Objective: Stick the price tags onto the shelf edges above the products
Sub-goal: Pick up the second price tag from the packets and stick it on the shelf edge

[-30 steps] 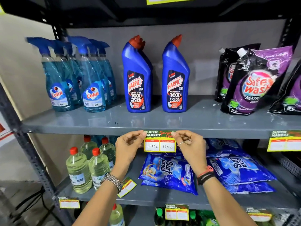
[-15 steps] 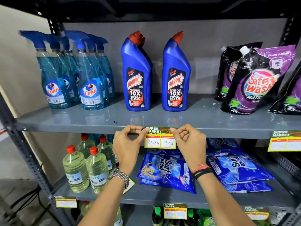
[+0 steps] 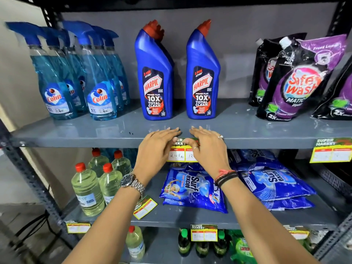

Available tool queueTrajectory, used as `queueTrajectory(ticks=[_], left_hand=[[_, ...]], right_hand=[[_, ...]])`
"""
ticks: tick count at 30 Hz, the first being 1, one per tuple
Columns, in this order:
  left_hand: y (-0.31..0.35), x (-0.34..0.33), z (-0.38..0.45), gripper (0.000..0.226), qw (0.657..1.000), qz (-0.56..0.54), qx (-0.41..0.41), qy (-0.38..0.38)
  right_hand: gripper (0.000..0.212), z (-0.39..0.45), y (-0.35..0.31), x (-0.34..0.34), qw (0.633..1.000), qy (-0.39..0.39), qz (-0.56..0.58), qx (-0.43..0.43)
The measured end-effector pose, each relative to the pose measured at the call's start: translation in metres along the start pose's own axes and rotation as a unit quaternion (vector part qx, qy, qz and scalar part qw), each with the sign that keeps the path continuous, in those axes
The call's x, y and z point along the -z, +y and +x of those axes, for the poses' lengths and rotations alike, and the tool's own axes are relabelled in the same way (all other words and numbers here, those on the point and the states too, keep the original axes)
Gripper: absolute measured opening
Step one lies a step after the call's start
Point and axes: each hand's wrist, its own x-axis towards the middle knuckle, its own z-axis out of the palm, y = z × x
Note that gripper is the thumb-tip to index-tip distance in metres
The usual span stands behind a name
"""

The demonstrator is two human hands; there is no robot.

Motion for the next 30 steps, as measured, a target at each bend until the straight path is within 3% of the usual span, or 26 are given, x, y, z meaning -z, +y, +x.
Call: queueTrajectory(ticks=[5,14,16,19,21,23,27,30], left_hand=[[-0.018,0.011,-0.012,0.026,0.997,-0.028,0.044,0.051],[-0.022,0.011,-0.020,0.027,0.986,-0.125,0.080,0.080],[-0.019,0.012,-0.027,0.030,0.982,-0.143,0.083,0.088],[-0.015,0.009,-0.048,0.031,0.971,-0.160,0.091,0.153],[-0.016,-0.001,-0.072,0.028,0.945,-0.185,0.139,0.232],[-0.028,-0.022,-0.102,0.025,0.909,-0.227,0.235,0.258],[-0.067,-0.075,-0.157,0.013,0.795,-0.314,0.501,0.134],[-0.096,-0.108,-0.196,0.012,0.765,-0.281,0.580,0.011]], right_hand=[[0.024,-0.004,0.004,0.012,0.991,0.022,0.124,-0.040],[0.045,-0.006,0.007,0.019,0.980,0.009,0.185,-0.072],[0.049,-0.013,0.008,0.019,0.978,0.044,0.195,-0.065],[0.040,-0.041,0.015,0.010,0.945,0.184,0.258,-0.077],[0.037,-0.066,0.022,-0.008,0.920,0.252,0.281,-0.106],[0.034,-0.088,0.030,-0.032,0.910,0.256,0.297,-0.136],[0.030,-0.115,0.040,-0.082,0.920,0.180,0.297,-0.178],[0.029,-0.125,0.042,-0.115,0.924,0.116,0.296,-0.213]])
